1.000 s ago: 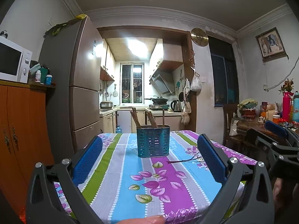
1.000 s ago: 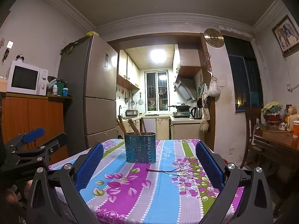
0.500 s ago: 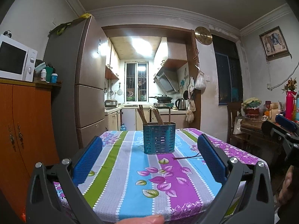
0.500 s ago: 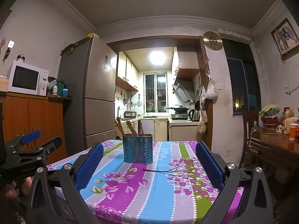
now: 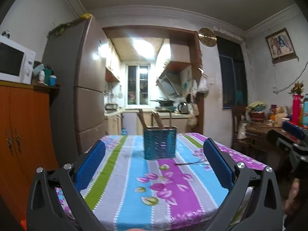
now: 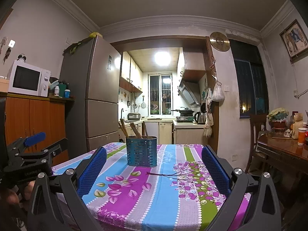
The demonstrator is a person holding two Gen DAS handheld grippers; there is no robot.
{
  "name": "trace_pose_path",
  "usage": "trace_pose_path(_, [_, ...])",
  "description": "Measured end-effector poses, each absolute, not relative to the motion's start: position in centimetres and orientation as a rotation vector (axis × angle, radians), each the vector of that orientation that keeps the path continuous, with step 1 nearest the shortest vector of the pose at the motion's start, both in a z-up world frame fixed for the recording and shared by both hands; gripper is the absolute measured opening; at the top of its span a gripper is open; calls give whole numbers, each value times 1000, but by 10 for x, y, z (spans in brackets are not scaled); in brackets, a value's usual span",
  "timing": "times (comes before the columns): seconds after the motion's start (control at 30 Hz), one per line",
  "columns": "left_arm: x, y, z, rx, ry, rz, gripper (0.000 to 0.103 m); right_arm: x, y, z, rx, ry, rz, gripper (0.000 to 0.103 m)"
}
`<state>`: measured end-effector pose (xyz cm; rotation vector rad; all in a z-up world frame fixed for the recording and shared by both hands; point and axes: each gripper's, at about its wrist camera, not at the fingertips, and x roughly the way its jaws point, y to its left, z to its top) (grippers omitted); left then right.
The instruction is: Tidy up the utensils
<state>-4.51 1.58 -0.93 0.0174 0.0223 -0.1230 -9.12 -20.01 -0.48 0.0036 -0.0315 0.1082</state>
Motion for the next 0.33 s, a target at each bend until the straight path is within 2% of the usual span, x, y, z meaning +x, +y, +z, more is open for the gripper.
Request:
trace_pose_path(0.17, [-19, 11, -17, 22, 116, -92, 98, -90, -201, -5, 0, -25, 104, 98])
trace_pose_path(0.33, [-13, 8, -21, 35, 134, -66, 98, -87, -203, -5, 1, -21, 100, 98])
